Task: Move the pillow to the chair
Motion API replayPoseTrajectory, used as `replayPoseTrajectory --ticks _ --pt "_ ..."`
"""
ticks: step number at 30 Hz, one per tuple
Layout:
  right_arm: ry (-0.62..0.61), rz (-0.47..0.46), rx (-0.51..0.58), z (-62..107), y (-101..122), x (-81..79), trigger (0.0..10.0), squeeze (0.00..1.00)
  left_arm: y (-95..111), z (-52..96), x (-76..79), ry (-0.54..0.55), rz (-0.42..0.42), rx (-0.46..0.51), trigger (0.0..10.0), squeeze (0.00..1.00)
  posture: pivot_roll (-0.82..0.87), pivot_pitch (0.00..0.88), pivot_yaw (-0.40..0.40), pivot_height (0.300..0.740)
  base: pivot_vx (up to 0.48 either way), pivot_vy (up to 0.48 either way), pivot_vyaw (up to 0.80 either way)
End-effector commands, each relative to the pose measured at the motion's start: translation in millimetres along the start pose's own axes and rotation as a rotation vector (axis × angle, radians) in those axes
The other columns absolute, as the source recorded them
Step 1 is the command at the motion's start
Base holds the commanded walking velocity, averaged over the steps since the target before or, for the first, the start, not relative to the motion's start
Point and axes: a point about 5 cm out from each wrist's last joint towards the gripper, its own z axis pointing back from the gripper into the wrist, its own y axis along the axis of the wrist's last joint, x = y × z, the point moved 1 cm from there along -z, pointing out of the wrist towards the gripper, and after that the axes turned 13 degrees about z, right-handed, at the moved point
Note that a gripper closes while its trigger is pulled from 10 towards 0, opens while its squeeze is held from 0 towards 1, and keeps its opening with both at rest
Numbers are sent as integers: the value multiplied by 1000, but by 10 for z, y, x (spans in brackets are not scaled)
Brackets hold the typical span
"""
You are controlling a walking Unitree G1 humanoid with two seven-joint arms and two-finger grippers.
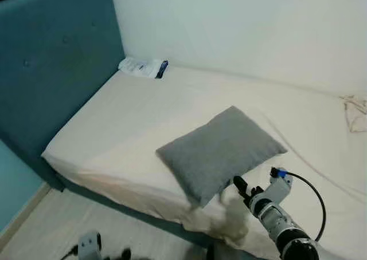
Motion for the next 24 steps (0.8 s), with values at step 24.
replayPoseTrajectory --ticks 24 --pt "475 -28 228 -103 613 -670 10000 0 -277 353 -286 -74 6 -98 10000 0 26 249 54 481 0 0 0"
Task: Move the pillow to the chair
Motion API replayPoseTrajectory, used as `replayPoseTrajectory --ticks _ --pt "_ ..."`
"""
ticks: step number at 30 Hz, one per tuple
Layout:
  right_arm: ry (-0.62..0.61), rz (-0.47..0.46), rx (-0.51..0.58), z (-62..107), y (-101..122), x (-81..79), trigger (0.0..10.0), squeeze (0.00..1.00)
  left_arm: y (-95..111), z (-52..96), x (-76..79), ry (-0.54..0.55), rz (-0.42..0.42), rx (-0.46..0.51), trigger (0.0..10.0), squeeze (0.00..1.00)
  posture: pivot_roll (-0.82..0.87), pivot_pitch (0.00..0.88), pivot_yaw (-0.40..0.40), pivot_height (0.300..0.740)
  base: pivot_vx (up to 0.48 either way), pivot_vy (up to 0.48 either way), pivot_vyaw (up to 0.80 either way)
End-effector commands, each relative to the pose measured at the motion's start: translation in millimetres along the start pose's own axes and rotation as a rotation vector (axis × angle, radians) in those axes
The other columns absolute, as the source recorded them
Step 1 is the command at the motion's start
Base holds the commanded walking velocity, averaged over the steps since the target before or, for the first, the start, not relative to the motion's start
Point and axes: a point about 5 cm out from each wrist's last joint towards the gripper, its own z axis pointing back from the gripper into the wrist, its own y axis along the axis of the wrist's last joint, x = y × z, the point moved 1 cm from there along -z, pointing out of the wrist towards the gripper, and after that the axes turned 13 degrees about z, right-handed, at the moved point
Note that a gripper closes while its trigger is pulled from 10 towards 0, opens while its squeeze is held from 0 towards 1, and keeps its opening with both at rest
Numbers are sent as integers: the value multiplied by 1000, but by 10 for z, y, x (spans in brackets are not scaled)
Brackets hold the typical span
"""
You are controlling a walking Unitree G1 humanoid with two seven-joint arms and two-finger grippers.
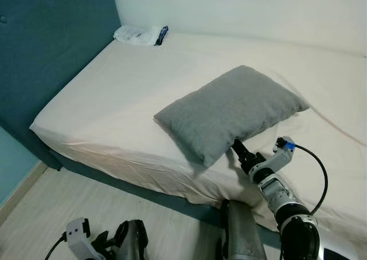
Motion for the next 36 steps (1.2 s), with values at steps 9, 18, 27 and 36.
replayPoseTrajectory --ticks 9,18,27,36 --pt "388 -28 33 -55 73 -339 10000 0 -486 382 -234 112 43 -181 10000 0 43 266 55 458 0 0 0" --pt "535 -104 173 -63 384 -431 10000 0 -495 337 -184 84 39 -193 10000 0 42 258 55 439 0 0 0" --pt "825 -76 160 12 450 -727 10000 0 -508 342 -181 80 32 -207 10000 0 35 260 56 439 0 0 0" --pt "466 -248 251 -165 586 -516 10000 0 -549 326 -164 88 30 -234 10000 0 25 253 55 439 0 0 0"
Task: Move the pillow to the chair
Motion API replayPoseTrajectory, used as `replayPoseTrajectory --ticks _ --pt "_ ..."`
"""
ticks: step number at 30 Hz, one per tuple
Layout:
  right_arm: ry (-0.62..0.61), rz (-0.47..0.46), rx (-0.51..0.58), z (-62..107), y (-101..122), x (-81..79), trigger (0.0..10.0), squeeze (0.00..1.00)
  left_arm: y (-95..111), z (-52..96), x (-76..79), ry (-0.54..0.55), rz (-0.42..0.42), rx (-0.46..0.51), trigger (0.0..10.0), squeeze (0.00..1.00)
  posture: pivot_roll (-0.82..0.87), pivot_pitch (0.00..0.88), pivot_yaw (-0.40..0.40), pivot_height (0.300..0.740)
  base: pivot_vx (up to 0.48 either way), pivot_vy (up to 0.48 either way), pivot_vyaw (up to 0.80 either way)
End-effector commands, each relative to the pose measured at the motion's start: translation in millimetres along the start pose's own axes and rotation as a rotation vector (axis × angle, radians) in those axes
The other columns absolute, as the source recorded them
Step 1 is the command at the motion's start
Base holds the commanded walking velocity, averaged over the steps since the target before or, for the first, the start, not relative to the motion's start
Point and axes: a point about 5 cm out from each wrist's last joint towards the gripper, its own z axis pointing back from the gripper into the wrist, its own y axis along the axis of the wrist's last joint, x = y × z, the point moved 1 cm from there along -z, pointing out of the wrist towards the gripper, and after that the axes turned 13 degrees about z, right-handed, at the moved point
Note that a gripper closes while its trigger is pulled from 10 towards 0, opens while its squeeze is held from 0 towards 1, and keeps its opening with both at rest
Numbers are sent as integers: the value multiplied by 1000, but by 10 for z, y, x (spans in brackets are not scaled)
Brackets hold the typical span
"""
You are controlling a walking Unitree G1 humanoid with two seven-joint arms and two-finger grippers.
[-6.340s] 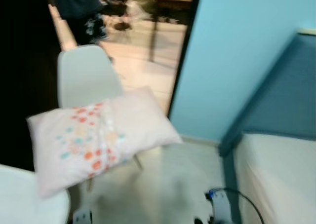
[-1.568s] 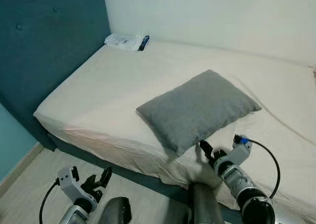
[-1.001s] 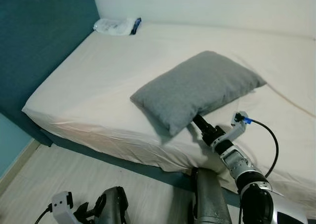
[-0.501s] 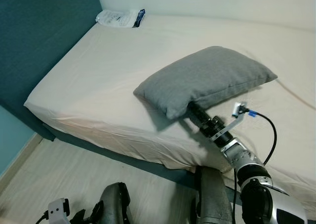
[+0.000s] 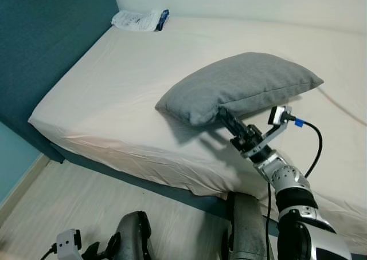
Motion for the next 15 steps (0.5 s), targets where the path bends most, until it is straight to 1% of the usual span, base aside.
replayPoseTrajectory --ticks 1,2,3,6,7,8,10,12,15 --pt "-113 -41 46 47 3 96 10000 0 -477 160 -44 57 48 -212 10000 0 25 253 55 439 0 0 0" --pt "-205 -63 59 49 5 156 10000 0 -474 155 -43 58 48 -212 10000 0 23 248 55 439 0 0 0" --pt "-205 -63 59 49 5 156 10000 0 -474 155 -43 58 48 -212 10000 0 23 248 55 439 0 0 0" --pt "-347 -99 83 53 24 243 10000 0 -468 143 -38 58 45 -214 10000 0 19 243 55 439 0 0 0" --pt "-347 -99 83 53 24 243 10000 0 -468 143 -38 58 45 -214 10000 0 19 243 55 439 0 0 0" --pt "-427 -117 106 57 58 294 10000 0 -465 134 -33 59 42 -216 10000 0 17 241 54 439 0 0 0" --pt "-446 -119 115 52 76 304 10000 0 -465 131 -32 60 41 -217 10000 0 17 239 54 439 0 0 0" --pt "-412 -125 143 -11 138 270 10000 0 -463 119 -25 62 39 -220 10000 0 15 231 52 439 0 0 0" --pt "-405 -122 153 -49 176 257 10000 0 -463 112 -20 62 39 -220 10000 0 15 228 50 439 0 0 0"
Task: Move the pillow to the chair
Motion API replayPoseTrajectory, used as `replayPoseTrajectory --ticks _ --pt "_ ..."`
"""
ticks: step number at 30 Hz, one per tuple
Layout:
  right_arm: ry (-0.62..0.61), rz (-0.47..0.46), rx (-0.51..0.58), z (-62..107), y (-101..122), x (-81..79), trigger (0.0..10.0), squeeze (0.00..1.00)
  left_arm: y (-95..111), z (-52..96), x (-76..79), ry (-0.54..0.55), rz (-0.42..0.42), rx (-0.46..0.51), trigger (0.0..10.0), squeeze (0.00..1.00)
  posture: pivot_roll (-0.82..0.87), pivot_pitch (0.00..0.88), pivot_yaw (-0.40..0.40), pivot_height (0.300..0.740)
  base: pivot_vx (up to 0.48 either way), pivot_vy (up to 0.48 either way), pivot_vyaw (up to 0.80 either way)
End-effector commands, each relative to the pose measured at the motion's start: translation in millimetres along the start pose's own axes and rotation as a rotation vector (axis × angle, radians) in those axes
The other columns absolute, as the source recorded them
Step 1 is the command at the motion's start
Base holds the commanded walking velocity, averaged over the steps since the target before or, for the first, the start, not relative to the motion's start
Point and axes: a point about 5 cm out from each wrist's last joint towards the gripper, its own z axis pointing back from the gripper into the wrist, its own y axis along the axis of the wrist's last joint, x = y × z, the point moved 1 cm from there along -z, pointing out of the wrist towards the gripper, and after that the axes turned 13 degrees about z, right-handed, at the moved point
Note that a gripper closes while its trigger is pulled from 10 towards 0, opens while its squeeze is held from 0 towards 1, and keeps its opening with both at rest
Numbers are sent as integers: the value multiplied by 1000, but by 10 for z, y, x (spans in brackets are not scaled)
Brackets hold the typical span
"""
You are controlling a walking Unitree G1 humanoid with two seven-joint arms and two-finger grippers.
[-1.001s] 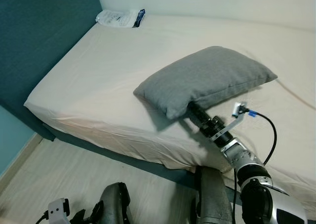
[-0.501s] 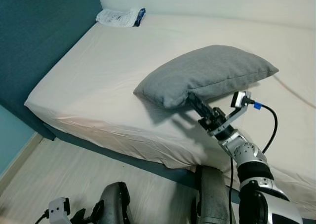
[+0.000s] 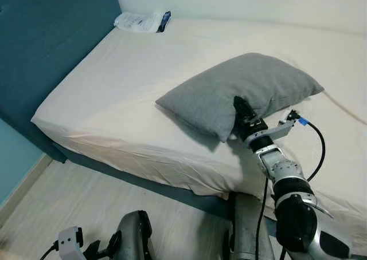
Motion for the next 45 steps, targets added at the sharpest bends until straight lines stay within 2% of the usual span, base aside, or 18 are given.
replayPoseTrajectory --ticks 1,6,11,13,14,15,29,32,33,34,35,36,38,41,42,43,44,45 --pt "-26 1 51 -31 104 -4 10000 0 -479 156 -44 53 53 -214 10000 0 14 227 50 439 0 0 0" --pt "-305 78 -55 -110 98 89 10000 0 -486 140 -30 56 54 -219 10000 0 4 214 48 439 0 0 0" --pt "-442 162 -97 -123 129 133 10000 0 -499 127 -13 54 48 -227 10000 0 0 212 44 439 0 0 0" --pt "-429 144 -86 -139 139 113 10000 0 -501 123 -7 53 49 -226 10000 0 -1 211 41 439 0 0 0" --pt "-402 177 -88 -168 141 75 3843 0 -507 112 8 50 50 -225 10000 0 -2 209 39 439 0 0 0" --pt "-345 182 -85 -206 133 15 0 0 -513 103 22 48 52 -223 10000 0 -3 207 37 439 0 0 0" --pt "-276 222 -112 -266 81 -76 0 0 -524 68 60 49 57 -223 10000 0 -17 187 21 439 0 0 0" --pt "-107 299 -188 -322 -73 -230 0 0 -517 42 79 51 57 -221 10000 0 -25 172 9 439 0 0 0" --pt "46 366 -239 -336 -191 -355 0 0 -512 32 85 51 57 -219 10000 0 -28 164 4 439 0 0 0" --pt "46 366 -239 -336 -191 -355 0 0 -512 32 85 51 57 -219 10000 0 -28 164 4 439 0 0 0" --pt "184 390 -280 -331 -301 -472 0 0 -507 22 93 51 58 -217 10000 0 -31 157 1 439 0 0 0" --pt "184 390 -280 -331 -301 -472 0 0 -507 22 93 51 58 -217 10000 0 -31 157 1 439 0 0 0" --pt "371 373 -305 -307 -451 -663 0 0 -498 0 110 50 60 -214 10000 0 -34 146 -6 439 0 0 0" --pt "395 360 -303 -307 -495 -707 118 0 -493 -13 122 48 63 -210 10000 0 -35 140 -7 439 0 0 0" --pt "419 316 -298 -308 -532 -748 8706 0 -487 -25 133 46 66 -205 10000 0 -36 137 -8 439 0 0 0" --pt "436 287 -309 -305 -582 -773 3490 0 -452 -56 154 40 78 -182 10000 0 -41 131 -9 444 0 0 0" --pt "436 287 -309 -305 -582 -773 3490 0 -452 -56 154 40 78 -182 10000 0 -41 131 -9 444 0 0 0" --pt "459 274 -324 -293 -663 -796 7373 0 -352 -119 184 37 115 -119 10000 0 -39 127 -12 454 0 0 0"
